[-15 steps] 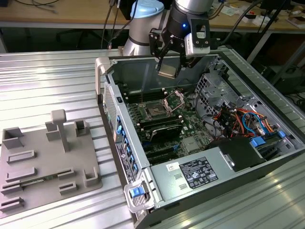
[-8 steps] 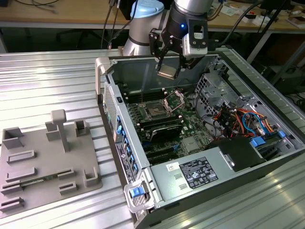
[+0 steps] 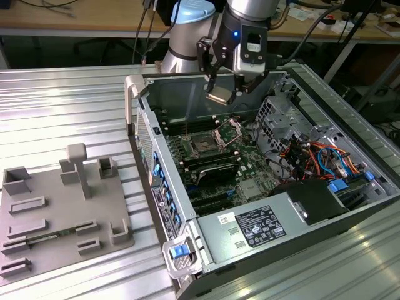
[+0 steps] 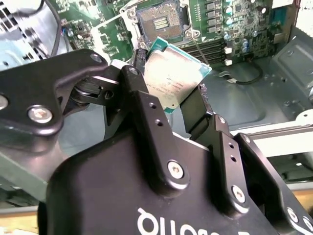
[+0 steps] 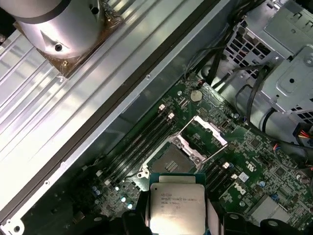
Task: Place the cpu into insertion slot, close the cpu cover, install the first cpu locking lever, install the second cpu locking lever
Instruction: 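Place the cpu into insertion slot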
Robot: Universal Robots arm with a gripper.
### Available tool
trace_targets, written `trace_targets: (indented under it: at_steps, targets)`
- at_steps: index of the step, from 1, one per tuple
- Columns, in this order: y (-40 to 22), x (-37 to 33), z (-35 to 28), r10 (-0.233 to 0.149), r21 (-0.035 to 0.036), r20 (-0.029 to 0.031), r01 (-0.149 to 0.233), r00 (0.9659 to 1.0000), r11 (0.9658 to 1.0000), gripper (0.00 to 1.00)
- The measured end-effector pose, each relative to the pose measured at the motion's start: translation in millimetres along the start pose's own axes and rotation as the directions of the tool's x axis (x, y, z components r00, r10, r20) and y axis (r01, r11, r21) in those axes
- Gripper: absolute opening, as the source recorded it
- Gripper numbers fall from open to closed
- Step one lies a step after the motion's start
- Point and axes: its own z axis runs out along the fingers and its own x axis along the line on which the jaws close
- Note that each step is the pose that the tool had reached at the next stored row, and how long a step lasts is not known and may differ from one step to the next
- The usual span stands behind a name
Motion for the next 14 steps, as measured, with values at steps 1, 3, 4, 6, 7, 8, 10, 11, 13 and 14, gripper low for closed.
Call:
trace_targets:
  at_steps: [1,3,4,6,7,8,10,11,13,14]
  targets:
    - [0.0,0.0,0.2,0.018,-0.0004,0.0016,-0.018,0.9998,0.9998,0.54]
    - [-0.1,0.0,0.9,0.057,-0.0013,0.0050,-0.057,0.9984,0.9984,0.54]
    - [-0.1,0.0,1.3,0.076,-0.0016,0.0068,-0.076,0.9971,0.9971,0.54]
    - [-0.2,0.0,2.5,0.118,-0.0028,0.0104,-0.118,0.9930,0.9930,0.54]
    - [-0.3,-0.1,3.0,0.136,-0.0034,0.0120,-0.136,0.9906,0.9907,0.54]
    - [-0.3,-0.1,3.3,0.150,-0.0038,0.0132,-0.150,0.9886,0.9886,0.54]
    - [-0.4,-0.1,4.3,0.187,-0.0052,0.0164,-0.187,0.9823,0.9824,0.54]
    - [-0.4,-0.1,4.7,0.202,-0.0058,0.0177,-0.202,0.9791,0.9793,0.54]
    - [-0.5,-0.1,5.2,0.231,-0.0068,0.0202,-0.231,0.9726,0.9728,0.54]
    - [-0.5,-0.1,5.3,0.238,-0.0069,0.0207,-0.237,0.9711,0.9714,0.54]
